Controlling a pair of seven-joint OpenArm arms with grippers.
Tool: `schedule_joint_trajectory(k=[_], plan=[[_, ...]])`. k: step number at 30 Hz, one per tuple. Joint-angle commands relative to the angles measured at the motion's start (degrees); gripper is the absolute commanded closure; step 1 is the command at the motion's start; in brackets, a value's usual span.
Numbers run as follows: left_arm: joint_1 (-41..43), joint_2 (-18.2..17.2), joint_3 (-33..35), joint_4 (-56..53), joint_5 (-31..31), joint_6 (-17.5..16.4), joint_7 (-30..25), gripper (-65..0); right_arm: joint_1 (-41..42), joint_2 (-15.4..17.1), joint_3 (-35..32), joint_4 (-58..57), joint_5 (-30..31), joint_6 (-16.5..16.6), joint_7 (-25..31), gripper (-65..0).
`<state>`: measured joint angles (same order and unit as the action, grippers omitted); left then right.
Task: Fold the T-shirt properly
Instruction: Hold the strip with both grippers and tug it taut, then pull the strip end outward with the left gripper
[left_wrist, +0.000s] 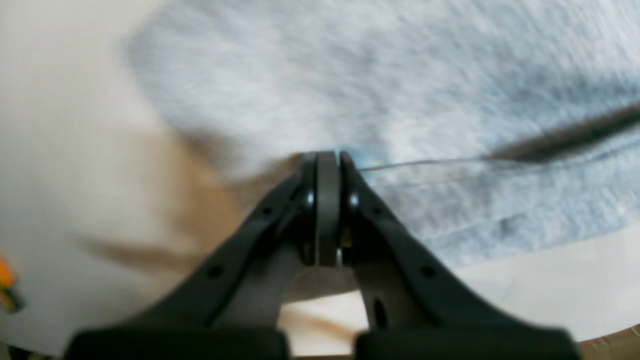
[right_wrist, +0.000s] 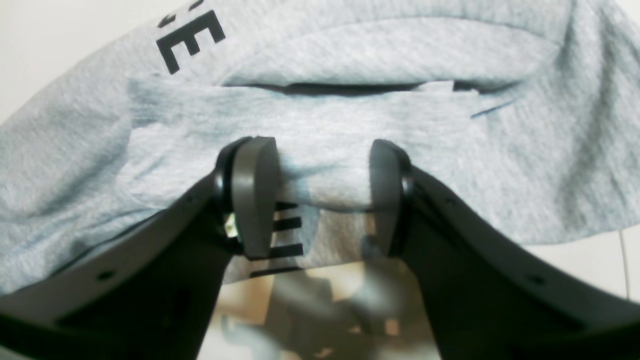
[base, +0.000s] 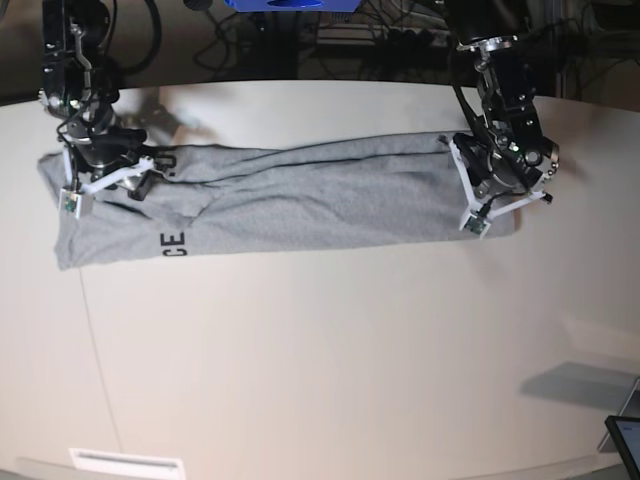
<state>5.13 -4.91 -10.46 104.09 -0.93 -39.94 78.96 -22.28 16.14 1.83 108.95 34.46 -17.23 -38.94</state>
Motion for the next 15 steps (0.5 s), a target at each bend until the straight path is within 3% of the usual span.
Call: schedule_joint_trajectory(k=[1, 15], plan=[[-0.51, -0.41, -0.22, 0.39, 0.27, -0.06, 0.29, 0.0, 0.17, 0.61, 0.15, 0.90, -0.04, 0.22, 1.09, -29.2], [4.85, -0.41, 0.13, 7.77, -0.17, -0.06, 0.38, 0.0, 0.44, 0.52, 0.15, 0.90, -0.04, 0.22, 1.09, -29.2]])
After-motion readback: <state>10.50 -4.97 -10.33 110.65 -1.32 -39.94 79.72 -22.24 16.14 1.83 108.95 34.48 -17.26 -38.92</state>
